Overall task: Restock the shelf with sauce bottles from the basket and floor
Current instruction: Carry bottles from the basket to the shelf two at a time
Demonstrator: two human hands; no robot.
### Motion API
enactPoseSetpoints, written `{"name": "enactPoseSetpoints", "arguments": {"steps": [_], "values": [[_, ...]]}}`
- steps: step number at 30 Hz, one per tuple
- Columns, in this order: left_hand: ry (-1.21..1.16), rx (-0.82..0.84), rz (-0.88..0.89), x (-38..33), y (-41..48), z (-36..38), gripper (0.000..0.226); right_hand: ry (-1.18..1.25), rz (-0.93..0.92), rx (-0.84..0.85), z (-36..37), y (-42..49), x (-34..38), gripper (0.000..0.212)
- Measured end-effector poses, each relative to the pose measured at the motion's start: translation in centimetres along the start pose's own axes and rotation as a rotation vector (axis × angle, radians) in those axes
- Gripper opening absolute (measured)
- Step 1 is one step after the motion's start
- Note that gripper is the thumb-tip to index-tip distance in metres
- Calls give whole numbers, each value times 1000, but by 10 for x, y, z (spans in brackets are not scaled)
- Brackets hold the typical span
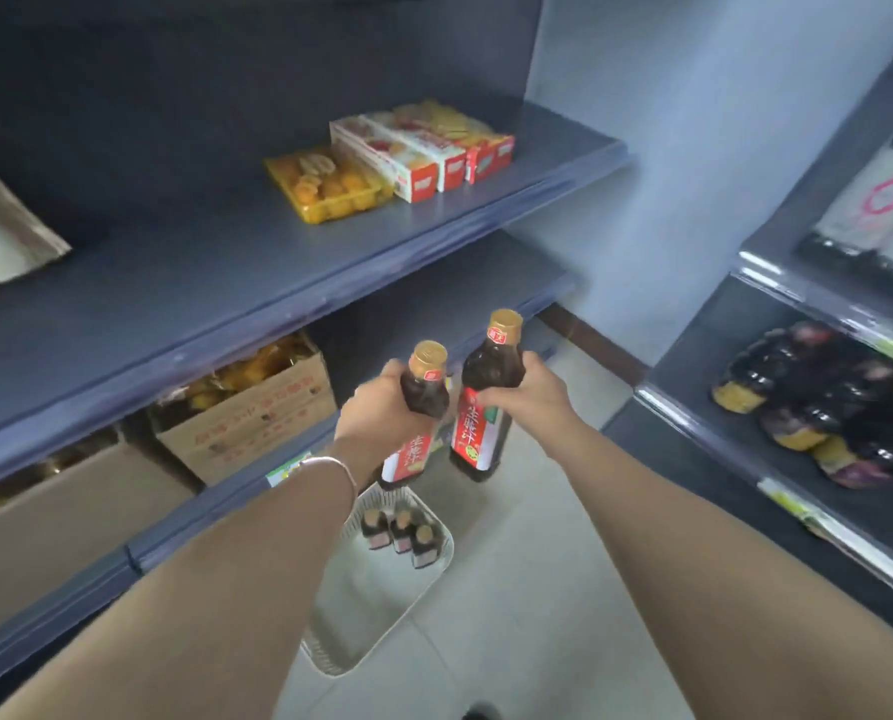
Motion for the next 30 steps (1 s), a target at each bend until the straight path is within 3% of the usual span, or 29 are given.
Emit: {"name": "enactPoseSetpoints", "arguments": {"steps": [7, 19, 23, 30], "values": [[28, 108, 219, -152, -14, 45, 41, 111, 21, -237, -140, -66, -39, 51], [87, 457, 626, -449, -77, 246, 46, 178, 127, -590, -421, -243, -187, 38], [5, 536, 737, -520, -100, 295, 55, 194, 156, -707, -483, -295, -223, 41], [67, 568, 915, -632, -111, 347, 55, 257, 171, -858, -571, -343, -267, 40]]}}
Point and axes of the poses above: each hand's wrist, its own y-axis towards the middle knuckle, its own z-axis out of the palm, x = y × z, the point moved 5 cm from there along y, towards the middle knuckle, and after that the axes turned 12 degrees about x, right-handed, at the moved point
